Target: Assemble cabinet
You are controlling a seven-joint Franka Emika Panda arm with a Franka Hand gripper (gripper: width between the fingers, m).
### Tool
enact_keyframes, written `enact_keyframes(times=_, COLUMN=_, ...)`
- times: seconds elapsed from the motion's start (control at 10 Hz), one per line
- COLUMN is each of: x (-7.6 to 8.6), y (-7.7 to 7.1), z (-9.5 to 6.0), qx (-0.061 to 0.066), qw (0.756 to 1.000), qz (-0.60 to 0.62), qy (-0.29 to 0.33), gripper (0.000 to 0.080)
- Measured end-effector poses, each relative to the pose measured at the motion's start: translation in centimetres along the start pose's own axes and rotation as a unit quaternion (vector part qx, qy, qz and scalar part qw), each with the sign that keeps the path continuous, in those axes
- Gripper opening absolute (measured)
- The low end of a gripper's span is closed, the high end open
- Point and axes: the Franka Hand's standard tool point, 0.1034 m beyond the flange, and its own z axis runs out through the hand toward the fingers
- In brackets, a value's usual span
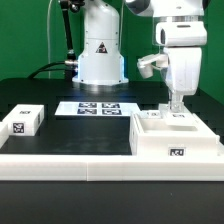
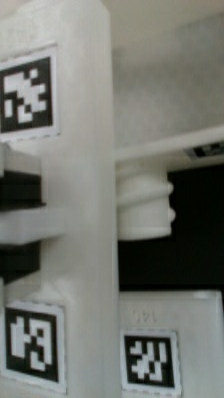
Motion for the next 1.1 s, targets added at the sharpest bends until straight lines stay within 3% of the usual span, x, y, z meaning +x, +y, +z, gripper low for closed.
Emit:
enact_keyframes(times=0.2, x=0.0, y=1.4, z=0.0, qx=-0.005, qw=1.000, qz=-0.006, qy=0.003, gripper=0.0071)
enact_keyframes(times=0.3, x=0.0, y=1.9, z=0.0, qx=0.000, qw=1.000, qz=-0.014, qy=0.000, gripper=0.0071)
enact_keyframes(times=0.8, x=-0.1, y=2.1, z=0.0, qx=0.003, qw=1.000, qz=-0.012, qy=-0.001, gripper=0.0071)
enact_keyframes(times=1.1, x=0.1, y=4.3, z=0.0, qx=0.012, qw=1.000, qz=-0.008, qy=-0.005, gripper=0.0071)
